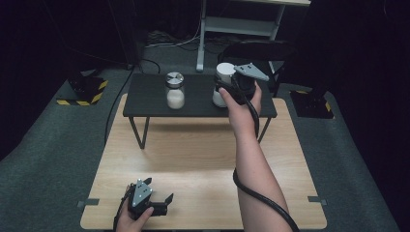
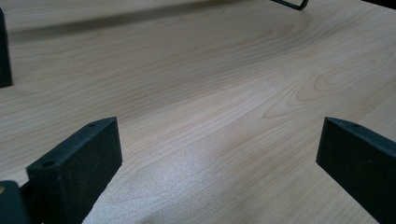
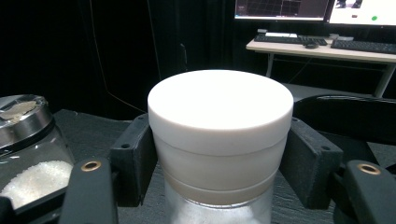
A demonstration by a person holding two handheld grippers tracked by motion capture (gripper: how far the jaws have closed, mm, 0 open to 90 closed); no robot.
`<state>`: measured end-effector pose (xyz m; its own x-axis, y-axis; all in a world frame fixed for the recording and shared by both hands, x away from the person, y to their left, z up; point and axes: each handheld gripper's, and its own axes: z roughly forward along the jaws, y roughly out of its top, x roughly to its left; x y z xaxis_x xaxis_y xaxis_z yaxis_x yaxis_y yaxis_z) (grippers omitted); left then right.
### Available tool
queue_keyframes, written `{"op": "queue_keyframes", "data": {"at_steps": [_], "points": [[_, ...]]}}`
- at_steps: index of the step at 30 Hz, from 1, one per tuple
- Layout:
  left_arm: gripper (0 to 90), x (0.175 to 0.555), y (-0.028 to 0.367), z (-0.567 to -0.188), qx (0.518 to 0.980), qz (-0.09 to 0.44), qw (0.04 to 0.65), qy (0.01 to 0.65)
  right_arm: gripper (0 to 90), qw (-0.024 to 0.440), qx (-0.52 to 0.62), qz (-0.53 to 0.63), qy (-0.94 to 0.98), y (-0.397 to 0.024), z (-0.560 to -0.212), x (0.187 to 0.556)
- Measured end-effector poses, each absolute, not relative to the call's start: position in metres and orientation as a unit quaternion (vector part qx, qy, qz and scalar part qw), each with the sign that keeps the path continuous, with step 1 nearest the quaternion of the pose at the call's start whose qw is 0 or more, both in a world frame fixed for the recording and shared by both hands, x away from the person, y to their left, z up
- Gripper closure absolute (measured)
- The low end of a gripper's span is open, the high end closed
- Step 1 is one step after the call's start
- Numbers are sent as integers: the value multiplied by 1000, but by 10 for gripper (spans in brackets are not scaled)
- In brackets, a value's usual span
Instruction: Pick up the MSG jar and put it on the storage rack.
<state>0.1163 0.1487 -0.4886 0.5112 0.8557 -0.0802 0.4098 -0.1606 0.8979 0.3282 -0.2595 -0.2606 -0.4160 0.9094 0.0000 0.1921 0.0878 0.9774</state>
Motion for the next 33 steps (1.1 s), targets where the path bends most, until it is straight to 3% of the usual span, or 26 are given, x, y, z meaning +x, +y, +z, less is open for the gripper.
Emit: {"op": "queue_keyframes", "data": {"at_steps": [26,33], "points": [[3,116,148,-488,727,232,477,437,331,341,423,535,647,-263,-266,328],[3,115,148,-488,727,234,477,435,246,334,427,538,646,-262,-266,329]]}}
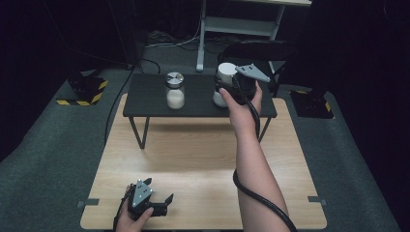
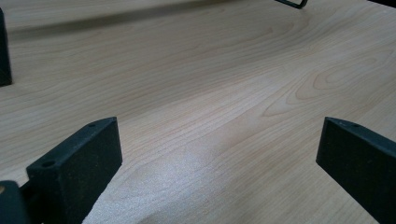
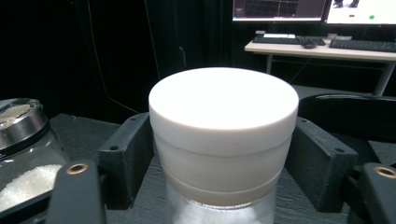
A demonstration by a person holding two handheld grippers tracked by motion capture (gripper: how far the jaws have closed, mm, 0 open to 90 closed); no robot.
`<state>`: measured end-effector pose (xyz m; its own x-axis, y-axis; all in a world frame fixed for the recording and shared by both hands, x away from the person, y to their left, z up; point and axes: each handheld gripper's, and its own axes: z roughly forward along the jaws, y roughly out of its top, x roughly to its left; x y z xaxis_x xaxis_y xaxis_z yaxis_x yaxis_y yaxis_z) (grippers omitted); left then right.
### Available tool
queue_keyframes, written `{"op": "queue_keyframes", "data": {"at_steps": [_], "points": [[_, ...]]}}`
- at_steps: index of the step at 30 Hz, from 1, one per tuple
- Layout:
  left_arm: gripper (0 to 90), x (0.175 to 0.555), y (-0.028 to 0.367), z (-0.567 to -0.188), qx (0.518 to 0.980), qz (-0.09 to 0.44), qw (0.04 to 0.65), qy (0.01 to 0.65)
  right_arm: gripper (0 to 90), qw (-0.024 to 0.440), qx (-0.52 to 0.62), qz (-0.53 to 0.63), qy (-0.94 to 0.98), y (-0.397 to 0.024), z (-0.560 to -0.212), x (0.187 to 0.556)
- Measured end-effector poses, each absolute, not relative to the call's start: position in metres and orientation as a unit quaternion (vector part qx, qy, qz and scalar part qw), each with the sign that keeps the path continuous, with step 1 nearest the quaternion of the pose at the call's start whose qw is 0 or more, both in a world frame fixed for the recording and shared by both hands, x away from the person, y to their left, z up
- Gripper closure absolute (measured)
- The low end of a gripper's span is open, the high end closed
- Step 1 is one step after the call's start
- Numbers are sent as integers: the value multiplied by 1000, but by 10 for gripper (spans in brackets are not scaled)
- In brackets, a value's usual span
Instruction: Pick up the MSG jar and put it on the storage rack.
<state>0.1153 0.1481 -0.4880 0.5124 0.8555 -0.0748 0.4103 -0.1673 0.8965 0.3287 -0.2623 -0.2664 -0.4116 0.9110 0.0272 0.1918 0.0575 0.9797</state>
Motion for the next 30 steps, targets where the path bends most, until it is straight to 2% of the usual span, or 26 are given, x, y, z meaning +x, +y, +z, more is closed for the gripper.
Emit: {"op": "queue_keyframes", "data": {"at_steps": [1,4,5,6,13,30], "points": [[3,115,148,-488,727,234,477,435,246,334,427,538,646,-262,-266,329],[3,116,147,-488,728,233,475,436,146,338,430,543,638,-263,-269,327],[3,116,147,-488,728,233,475,436,146,338,430,543,638,-263,-269,327],[3,115,148,-488,728,233,476,435,91,345,433,541,634,-262,-270,324],[3,115,147,-488,729,236,475,433,6,343,427,551,629,-268,-275,320],[3,115,145,-487,731,235,471,433,0,336,403,573,630,-281,-286,296]]}}
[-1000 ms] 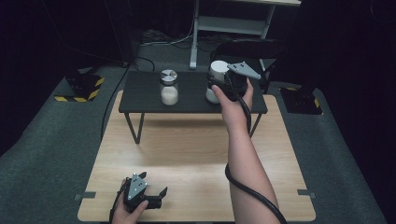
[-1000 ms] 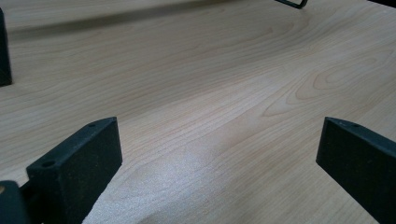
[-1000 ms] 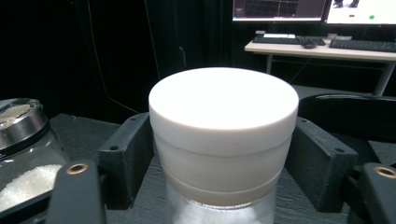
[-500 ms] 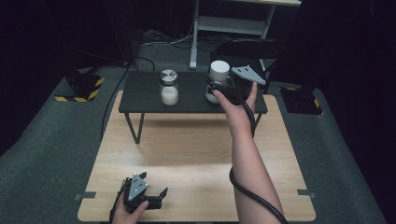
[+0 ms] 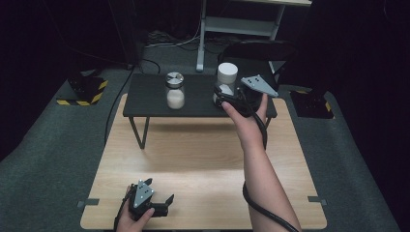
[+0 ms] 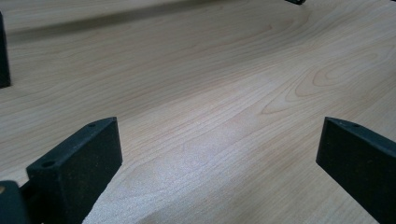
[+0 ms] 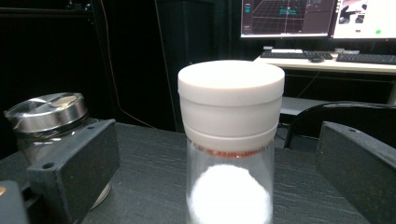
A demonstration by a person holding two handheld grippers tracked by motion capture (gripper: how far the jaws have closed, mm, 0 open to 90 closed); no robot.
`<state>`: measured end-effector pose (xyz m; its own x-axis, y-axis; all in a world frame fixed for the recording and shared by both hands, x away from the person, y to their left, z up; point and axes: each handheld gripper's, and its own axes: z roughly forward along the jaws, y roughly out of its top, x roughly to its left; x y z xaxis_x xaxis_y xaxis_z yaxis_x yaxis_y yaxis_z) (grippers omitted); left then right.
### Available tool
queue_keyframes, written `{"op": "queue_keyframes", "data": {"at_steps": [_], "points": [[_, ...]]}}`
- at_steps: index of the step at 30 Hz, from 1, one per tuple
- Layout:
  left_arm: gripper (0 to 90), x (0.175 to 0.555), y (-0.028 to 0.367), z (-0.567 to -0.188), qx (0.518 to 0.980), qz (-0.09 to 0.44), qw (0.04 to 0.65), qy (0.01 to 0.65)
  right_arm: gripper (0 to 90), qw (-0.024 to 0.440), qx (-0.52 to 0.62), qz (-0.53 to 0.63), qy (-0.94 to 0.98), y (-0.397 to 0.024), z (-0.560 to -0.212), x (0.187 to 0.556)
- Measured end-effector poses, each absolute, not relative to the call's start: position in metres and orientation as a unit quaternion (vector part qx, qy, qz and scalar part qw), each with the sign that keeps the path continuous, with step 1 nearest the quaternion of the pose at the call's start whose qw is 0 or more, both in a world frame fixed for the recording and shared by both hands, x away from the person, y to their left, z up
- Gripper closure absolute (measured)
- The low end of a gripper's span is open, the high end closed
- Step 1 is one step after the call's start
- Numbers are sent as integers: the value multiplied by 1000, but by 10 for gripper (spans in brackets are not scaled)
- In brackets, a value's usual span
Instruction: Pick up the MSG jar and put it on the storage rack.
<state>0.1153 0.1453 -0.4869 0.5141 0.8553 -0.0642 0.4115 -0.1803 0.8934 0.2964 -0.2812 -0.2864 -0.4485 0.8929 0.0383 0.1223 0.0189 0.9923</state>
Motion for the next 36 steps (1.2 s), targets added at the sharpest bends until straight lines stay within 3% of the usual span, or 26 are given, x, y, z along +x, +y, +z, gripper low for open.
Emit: {"op": "queue_keyframes", "data": {"at_steps": [36], "points": [[3,112,145,-489,728,242,478,427,0,342,345,587,648,-340,-360,210]]}}
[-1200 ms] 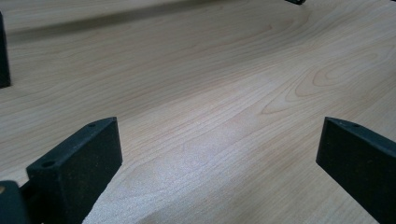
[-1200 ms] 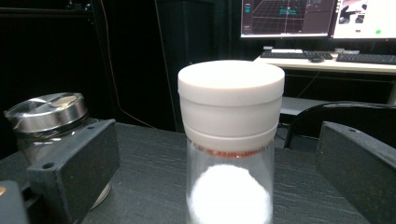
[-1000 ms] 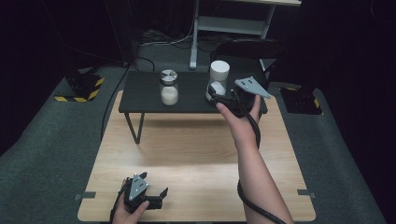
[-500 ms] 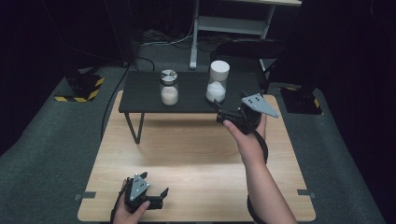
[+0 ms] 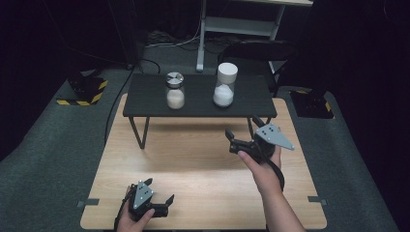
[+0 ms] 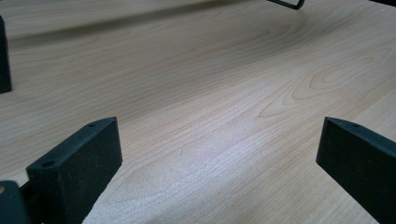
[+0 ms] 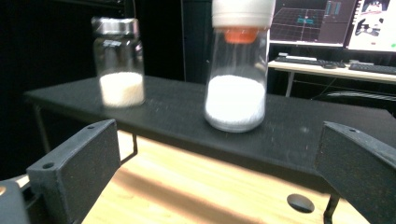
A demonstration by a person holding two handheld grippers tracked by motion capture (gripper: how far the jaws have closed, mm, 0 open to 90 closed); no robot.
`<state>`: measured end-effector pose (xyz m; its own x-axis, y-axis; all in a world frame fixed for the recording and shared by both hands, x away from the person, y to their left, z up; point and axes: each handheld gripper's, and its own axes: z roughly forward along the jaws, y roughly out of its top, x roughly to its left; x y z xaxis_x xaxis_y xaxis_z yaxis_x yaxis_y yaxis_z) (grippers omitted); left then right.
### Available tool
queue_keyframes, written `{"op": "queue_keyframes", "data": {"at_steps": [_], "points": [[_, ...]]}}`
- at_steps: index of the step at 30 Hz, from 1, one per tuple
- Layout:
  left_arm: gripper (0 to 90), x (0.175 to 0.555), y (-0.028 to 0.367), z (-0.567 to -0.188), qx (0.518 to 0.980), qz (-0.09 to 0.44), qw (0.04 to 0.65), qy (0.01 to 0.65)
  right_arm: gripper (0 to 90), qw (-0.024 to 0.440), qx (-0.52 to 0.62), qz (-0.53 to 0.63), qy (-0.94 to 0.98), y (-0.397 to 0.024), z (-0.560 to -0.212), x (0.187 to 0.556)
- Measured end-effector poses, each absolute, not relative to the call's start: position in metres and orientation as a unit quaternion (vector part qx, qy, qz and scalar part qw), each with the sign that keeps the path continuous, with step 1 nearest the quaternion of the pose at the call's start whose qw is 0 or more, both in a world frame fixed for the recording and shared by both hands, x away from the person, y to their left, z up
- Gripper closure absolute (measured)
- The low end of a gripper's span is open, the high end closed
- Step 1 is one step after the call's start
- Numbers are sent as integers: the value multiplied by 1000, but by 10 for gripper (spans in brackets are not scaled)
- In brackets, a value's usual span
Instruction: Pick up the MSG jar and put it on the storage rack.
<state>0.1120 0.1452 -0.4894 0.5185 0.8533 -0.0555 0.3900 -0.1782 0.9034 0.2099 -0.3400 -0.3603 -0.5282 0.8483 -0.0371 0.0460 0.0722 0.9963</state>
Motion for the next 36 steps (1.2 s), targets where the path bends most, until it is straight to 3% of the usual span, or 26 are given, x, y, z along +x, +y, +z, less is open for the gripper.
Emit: {"op": "queue_keyframes", "data": {"at_steps": [24,36], "points": [[3,110,148,-492,728,245,488,414,0,313,353,542,696,-382,-453,147],[3,111,146,-490,737,245,481,407,0,308,355,471,747,-389,-471,135]]}}
